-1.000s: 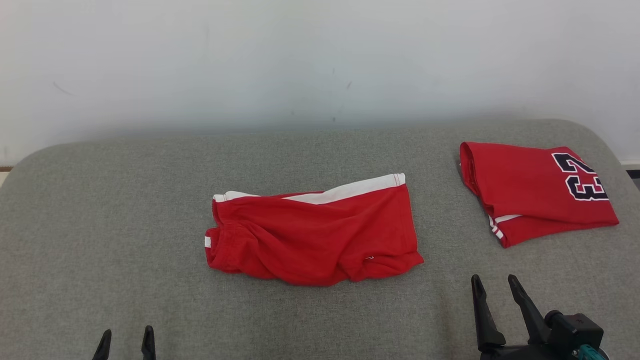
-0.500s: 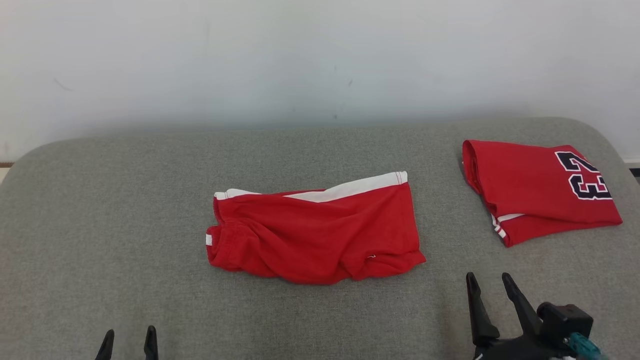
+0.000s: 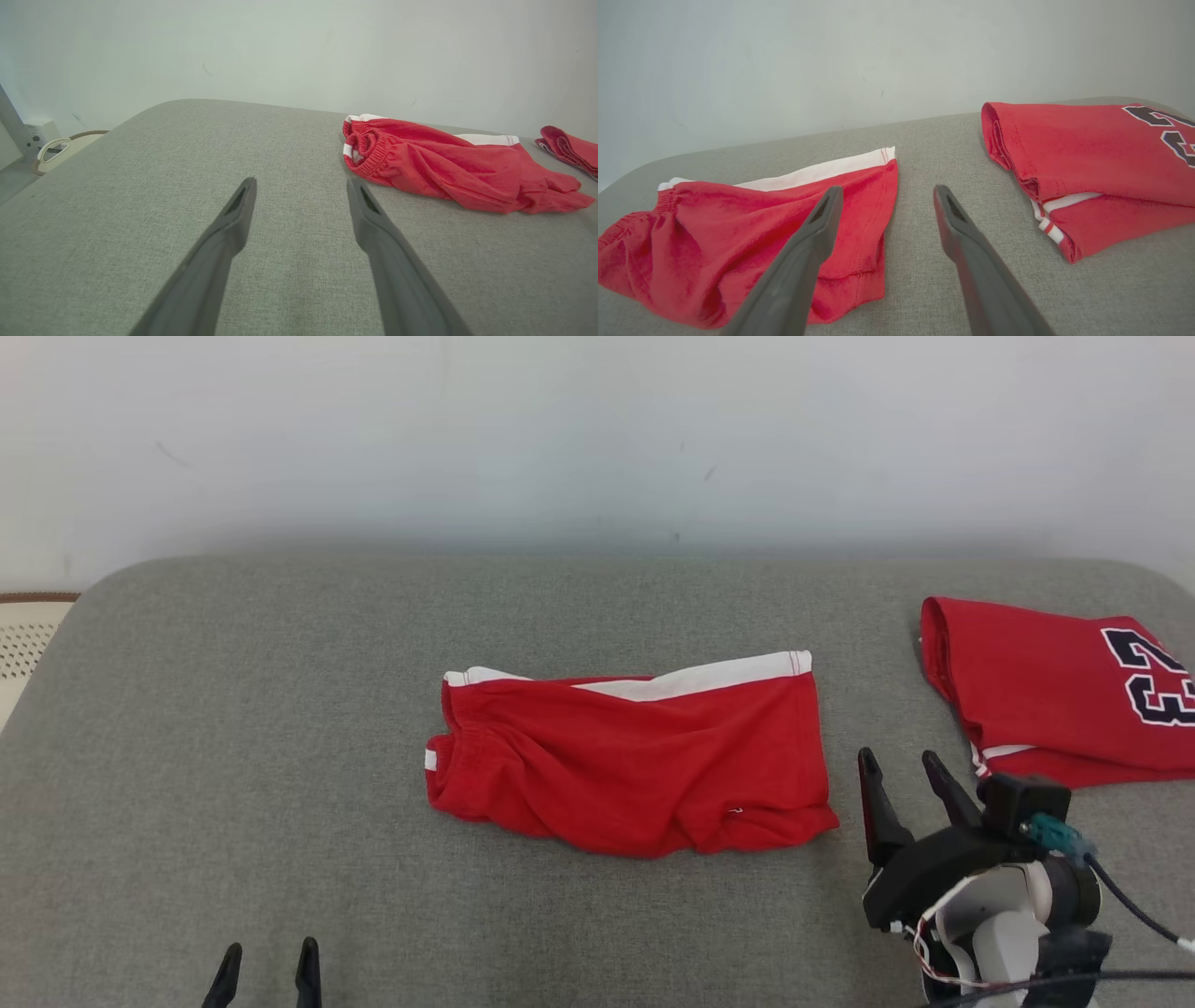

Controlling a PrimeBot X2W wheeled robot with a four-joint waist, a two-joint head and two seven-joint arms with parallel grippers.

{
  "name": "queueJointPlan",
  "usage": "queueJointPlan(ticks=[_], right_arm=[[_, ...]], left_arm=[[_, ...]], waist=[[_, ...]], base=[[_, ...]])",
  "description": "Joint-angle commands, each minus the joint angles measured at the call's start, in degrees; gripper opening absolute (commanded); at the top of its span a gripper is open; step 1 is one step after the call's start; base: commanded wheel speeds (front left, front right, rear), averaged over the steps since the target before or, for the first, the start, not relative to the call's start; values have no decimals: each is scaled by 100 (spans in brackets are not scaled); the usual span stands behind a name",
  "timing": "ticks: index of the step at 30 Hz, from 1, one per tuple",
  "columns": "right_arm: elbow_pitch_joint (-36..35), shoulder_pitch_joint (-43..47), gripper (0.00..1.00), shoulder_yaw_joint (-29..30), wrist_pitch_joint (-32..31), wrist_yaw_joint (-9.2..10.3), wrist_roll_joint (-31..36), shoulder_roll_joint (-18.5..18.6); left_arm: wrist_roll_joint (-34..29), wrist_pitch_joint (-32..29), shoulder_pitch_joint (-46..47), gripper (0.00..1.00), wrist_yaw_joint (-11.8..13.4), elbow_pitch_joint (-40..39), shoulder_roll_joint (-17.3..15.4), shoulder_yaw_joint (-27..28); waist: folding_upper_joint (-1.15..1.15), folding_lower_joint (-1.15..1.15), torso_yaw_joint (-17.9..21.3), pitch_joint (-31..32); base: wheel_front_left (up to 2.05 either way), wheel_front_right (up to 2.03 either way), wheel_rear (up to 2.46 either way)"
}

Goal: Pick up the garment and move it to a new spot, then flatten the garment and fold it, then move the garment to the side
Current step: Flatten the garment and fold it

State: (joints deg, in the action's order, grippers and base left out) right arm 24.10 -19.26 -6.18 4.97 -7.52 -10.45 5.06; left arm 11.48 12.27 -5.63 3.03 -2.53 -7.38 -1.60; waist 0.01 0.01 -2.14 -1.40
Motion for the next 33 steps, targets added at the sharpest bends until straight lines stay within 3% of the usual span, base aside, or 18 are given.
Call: queueJointPlan(ticks=[1, 18, 25, 30, 31, 32, 33], right_arm=[[280, -285, 100, 8, -74, 7, 3, 35], [3289, -2529, 100, 57, -677, 7, 16, 324], [4111, -2841, 100, 86, -721, 6, -185, 172], [4503, -2851, 100, -39, -1132, 2, -566, -17], [4480, -2869, 80, -66, -1139, 2, -672, -76], [4419, -2891, 31, -132, -1102, 2, -755, -110], [4366, -2900, 0, -210, -1038, 2, -805, -108]], left_arm=[[29, 50, 81, 100, -25, 32, -9, -4], [90, 169, 566, 100, -84, 266, 46, -189], [114, 214, 660, 100, -87, 343, 24, -184], [120, 234, 717, 100, -80, 413, 2, -193], [119, 237, 722, 100, -78, 425, -2, -198], [121, 240, 730, 100, -77, 437, -9, -201], [124, 243, 739, 100, -75, 447, -17, -201]], waist=[[-1, -1, -108, -109], [-1, -1, -583, -767], [-1, -1, -649, -869], [-1, -1, -624, -862], [-1, -1, -619, -856], [-1, -1, -613, -849], [-1, -1, -603, -841]], base=[[0, 0, 0], [0, 0, 0], [0, 0, 0], [0, 0, 0], [0, 0, 0], [0, 0, 0], [0, 0, 0]])
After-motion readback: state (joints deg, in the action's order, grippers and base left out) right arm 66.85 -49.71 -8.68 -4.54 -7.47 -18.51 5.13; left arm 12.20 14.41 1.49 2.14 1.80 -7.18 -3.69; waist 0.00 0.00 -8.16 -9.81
